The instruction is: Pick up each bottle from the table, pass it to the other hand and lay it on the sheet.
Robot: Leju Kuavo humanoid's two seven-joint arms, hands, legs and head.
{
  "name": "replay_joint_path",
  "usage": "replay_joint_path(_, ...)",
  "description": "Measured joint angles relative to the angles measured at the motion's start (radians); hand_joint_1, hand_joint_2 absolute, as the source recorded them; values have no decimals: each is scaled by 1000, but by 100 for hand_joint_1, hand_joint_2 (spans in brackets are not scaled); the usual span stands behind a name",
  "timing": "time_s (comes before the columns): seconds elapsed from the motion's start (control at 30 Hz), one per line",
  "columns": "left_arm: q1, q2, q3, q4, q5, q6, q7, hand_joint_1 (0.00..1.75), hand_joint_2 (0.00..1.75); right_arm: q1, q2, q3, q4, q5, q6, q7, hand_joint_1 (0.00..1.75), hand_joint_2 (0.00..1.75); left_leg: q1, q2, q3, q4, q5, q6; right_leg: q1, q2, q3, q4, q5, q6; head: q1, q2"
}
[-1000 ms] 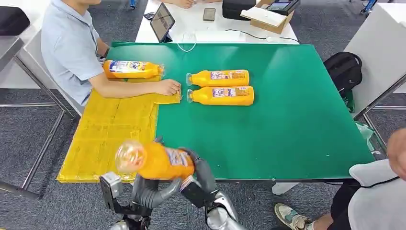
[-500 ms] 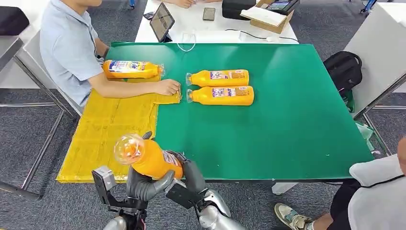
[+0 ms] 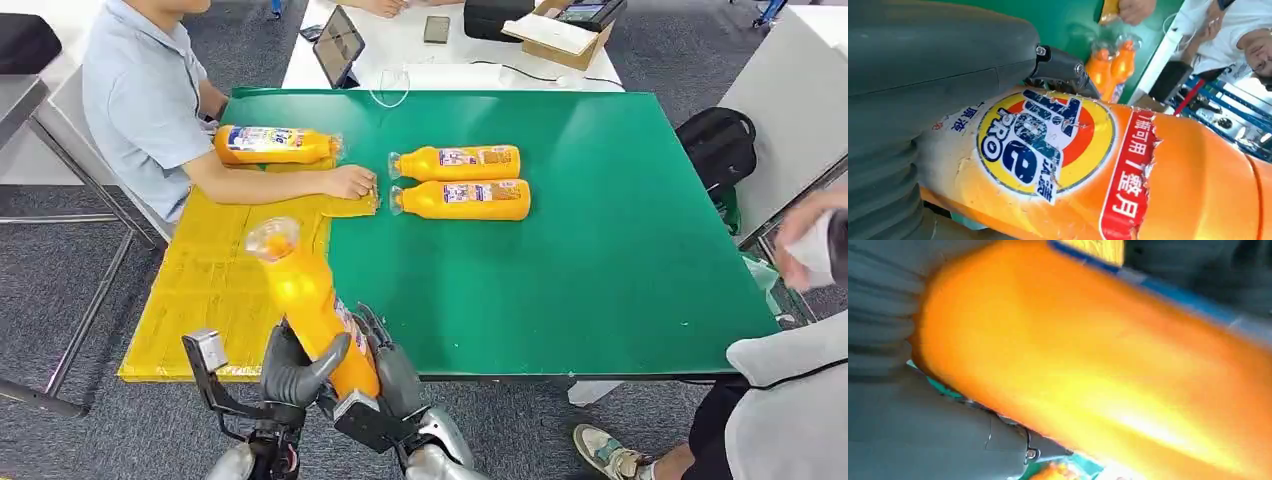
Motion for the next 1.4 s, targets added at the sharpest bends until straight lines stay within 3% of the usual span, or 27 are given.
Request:
replay_joint_path(0.47,7,2,51,-30,41,-109,27,175,175,14,-27,-13,-46,-21,-43,-2,0,0,0,0,0,0,0,0,0,0,0,0,0,0,0,0)
replay_joint_path(0.77,27,42,162,-73,-10,-172,-6,175,175,70,-100,-151,-153,51,-138,-1,0,0,0,0,0,0,0,0,0,0,0,0,0,0,0,0)
replay_joint_path(0.93,25,37,271,-96,-51,-26,-43,175,175,124,-122,-275,-216,165,-140,-1,0,0,0,0,0,0,0,0,0,0,0,0,0,0,0,0)
replay_joint_path(1.2,19,34,339,-129,-38,-14,-63,175,175,158,-136,-407,-245,193,-140,-1,0,0,0,0,0,0,0,0,0,0,0,0,0,0,0,0)
replay_joint_path(1.27,12,34,341,-128,-179,79,-112,175,175,161,-135,-421,-248,194,-140,-1,0,0,0,0,0,0,0,0,0,0,0,0,0,0,0,0)
replay_joint_path(1.4,-54,37,339,-49,-774,421,-162,175,175,165,-134,-418,-271,164,-140,-1,0,0,0,-2,0,0,0,0,0,-2,0,0,0,0,0,0)
